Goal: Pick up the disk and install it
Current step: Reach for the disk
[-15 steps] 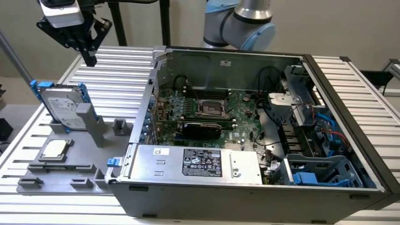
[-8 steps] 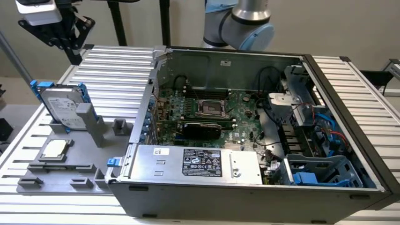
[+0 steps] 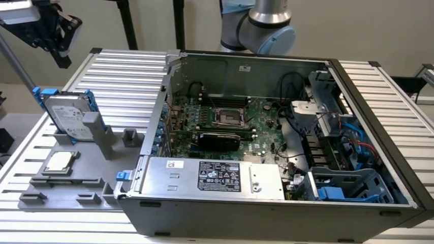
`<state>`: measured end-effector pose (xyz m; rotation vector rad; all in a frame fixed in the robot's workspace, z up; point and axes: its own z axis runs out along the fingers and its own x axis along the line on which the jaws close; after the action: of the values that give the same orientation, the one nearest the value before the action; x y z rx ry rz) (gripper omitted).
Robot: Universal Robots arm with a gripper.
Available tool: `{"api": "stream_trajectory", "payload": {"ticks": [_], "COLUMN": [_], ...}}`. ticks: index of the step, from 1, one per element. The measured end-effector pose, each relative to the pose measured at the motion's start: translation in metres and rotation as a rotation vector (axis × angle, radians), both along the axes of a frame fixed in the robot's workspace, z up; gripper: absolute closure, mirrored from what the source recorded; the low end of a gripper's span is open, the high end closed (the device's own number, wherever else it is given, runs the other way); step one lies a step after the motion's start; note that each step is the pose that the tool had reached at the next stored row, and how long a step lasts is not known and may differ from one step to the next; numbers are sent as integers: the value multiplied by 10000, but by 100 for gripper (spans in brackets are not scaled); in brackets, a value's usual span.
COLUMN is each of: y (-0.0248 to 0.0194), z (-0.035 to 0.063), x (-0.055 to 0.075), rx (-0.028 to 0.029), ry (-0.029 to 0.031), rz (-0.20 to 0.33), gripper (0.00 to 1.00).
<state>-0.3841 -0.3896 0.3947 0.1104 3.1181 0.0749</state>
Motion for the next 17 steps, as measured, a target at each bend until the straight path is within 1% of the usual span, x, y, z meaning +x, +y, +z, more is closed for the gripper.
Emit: {"api": "stream_trajectory", "payload": {"ticks": [6,11,15,17], "y": [57,101,114,116], "z": [1,1,0,1], "x": [-269,-461,-603,-646], "rx": [0,-3,-9,-14], "ry": [0,8,26,31], "rz": [-1,0,6,8], "gripper": [89,89,89,89]}}
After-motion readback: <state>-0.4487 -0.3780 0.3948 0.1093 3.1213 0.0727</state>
